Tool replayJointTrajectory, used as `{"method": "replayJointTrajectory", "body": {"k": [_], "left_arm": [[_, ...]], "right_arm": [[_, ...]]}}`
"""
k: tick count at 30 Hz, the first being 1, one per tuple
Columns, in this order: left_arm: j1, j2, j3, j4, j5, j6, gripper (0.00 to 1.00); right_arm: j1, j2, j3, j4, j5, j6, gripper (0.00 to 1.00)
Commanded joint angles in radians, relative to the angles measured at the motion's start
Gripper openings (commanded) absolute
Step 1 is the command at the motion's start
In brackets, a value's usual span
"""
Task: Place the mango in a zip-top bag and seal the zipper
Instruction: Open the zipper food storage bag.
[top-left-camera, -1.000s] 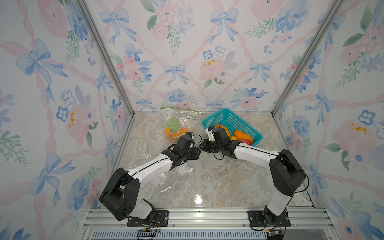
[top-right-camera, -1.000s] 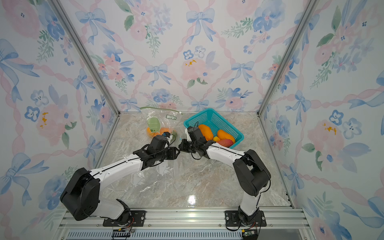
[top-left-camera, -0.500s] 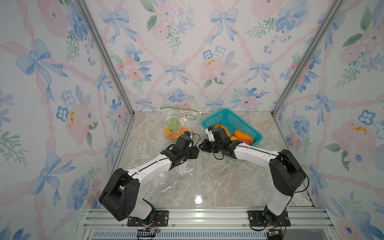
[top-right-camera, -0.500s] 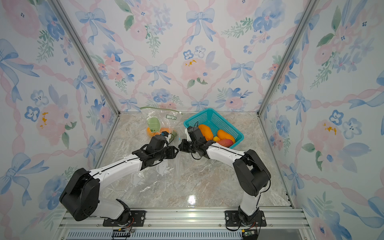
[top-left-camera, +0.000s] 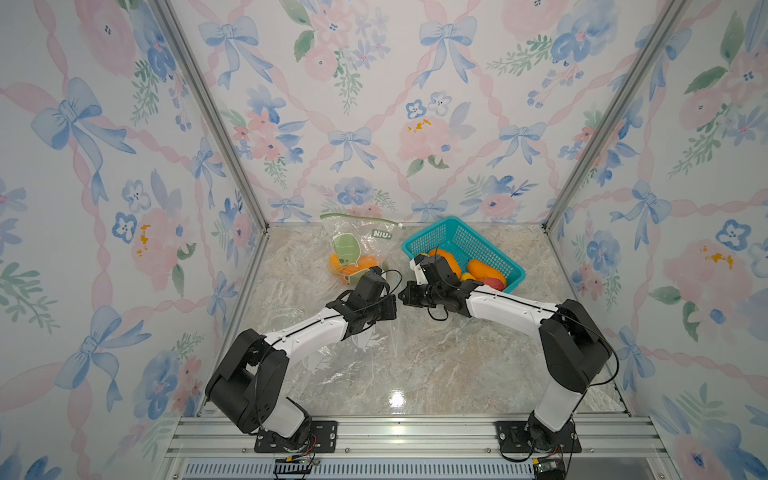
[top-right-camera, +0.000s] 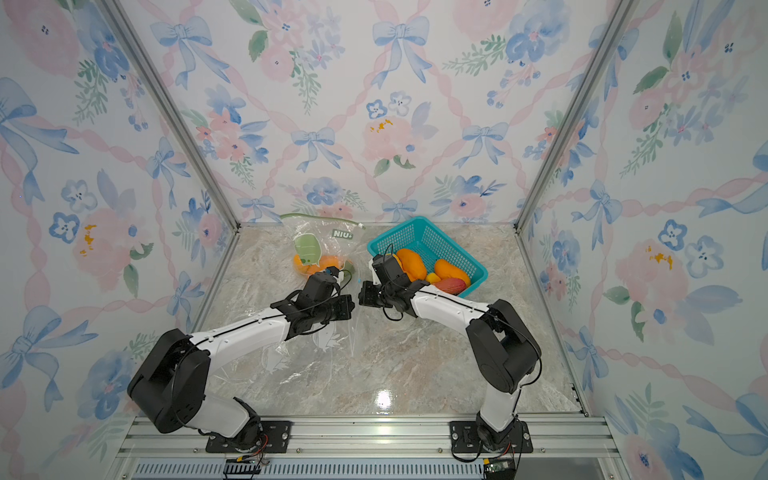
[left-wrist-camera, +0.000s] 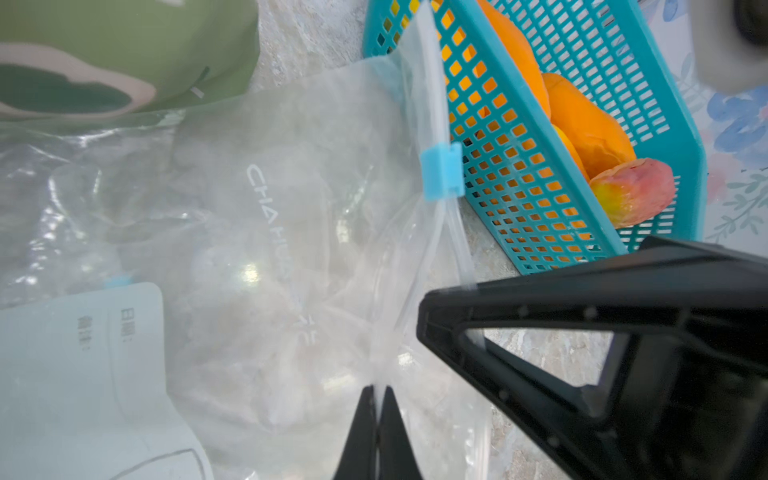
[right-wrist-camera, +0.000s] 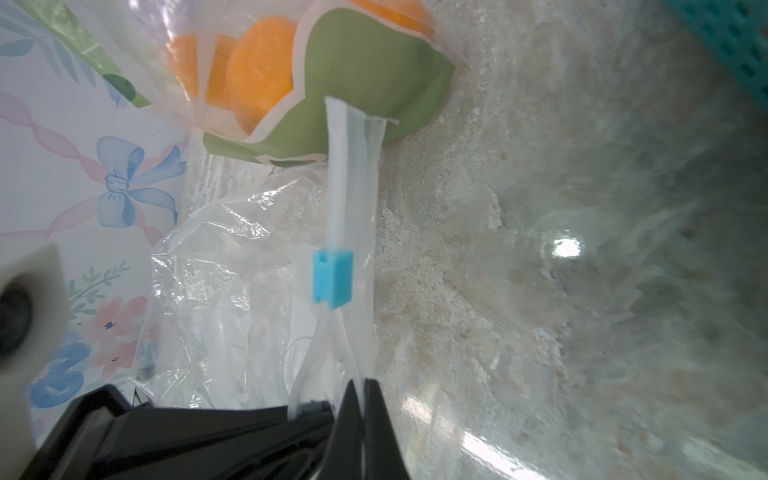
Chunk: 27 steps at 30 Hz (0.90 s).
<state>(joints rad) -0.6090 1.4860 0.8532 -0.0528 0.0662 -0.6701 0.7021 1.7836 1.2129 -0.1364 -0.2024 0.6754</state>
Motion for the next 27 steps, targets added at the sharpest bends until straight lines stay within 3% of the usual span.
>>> {"method": "replayJointTrajectory", "body": {"k": [1,7,12,19,27], "left_arm": [[0.002,-0.058,0.009,0.005,-0.031,0.02,0.0],[0.017,-0.139,0.013,0.005,-0.021,0.043,0.0],[0.018,-0.164,0.039,0.004,0.005,0.04,0.0],[0.015,-0.104,0.076,0.005,0.018,0.037,0.0],[0.012,-0.1,0.083,0.006,-0.005,0.026,0.0]], "right_arm": [[0.008,-0.059,0.038,-0.146,0.119,-0.099,0.0],[-0.024,-0.113,0.05,-0.275,0.28,-0.177,0.03],[-0.038,-0.123,0.05,-0.259,0.257,-0.177,0.13],[-0.002,-0.123,0.064,-0.189,0.164,-0.139,0.46],[0.042,-0.082,0.083,-0.194,0.132,-0.127,0.58]]}}
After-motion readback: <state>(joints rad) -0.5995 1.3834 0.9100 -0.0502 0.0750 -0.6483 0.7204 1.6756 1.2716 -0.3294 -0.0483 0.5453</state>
